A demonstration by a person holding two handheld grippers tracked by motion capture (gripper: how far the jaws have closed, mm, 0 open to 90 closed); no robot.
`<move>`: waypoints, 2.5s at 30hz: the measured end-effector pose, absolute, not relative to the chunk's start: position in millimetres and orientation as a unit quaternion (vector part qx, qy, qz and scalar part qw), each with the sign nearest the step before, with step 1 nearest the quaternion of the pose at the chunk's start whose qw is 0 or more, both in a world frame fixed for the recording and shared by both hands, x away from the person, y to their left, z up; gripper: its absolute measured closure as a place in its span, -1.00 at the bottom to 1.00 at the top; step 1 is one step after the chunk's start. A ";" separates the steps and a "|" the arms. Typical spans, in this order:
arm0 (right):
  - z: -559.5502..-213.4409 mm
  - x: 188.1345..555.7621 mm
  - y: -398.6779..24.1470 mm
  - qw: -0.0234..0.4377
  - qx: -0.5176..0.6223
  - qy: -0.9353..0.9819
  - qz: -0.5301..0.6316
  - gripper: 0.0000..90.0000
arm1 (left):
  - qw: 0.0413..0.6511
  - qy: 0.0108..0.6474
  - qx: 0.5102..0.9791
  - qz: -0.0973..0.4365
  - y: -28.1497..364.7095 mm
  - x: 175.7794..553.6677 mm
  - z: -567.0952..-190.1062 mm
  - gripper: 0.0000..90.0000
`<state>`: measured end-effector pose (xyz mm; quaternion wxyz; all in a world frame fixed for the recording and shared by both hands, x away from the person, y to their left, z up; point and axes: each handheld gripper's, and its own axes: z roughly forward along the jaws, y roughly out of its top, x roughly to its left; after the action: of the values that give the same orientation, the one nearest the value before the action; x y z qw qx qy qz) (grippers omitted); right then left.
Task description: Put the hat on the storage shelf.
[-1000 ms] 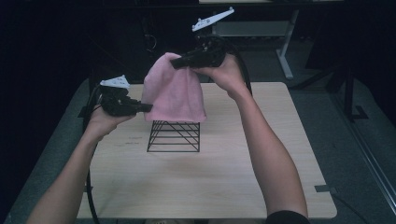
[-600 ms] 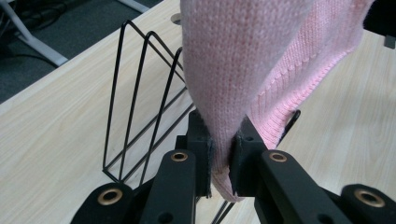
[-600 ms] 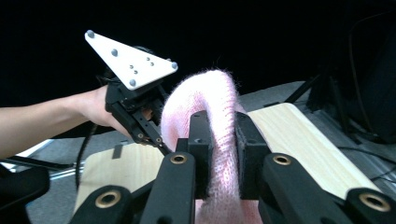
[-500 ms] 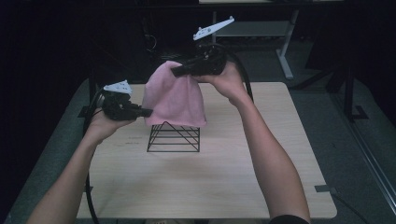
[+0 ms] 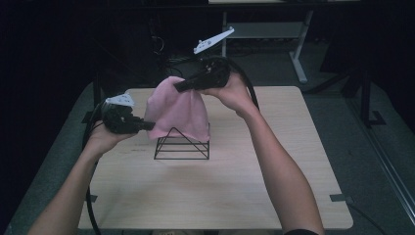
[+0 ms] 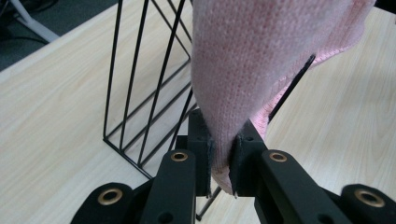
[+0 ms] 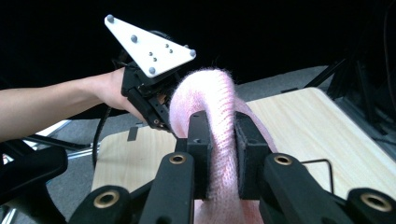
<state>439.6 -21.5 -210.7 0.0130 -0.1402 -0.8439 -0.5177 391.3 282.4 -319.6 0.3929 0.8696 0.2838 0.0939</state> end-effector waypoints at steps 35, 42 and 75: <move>-276.7 441.9 -11.9 0.070 -0.153 -0.870 -0.464 0.70 | 0.310 0.293 0.900 0.086 277.3 389.1 -376.3 0.79; -284.9 442.0 -9.2 0.081 -0.152 -0.875 -0.452 0.69 | 0.302 0.295 0.903 0.078 277.6 390.3 -385.4 0.79; -307.6 439.5 -2.4 0.099 -0.156 -0.885 -0.426 0.72 | 0.325 0.247 0.909 0.081 278.9 388.3 -365.4 0.75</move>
<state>439.5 -2.4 -307.6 0.0988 -0.1563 -0.8854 -0.4264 388.3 278.9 -365.4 0.3254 0.9090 0.2475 0.0814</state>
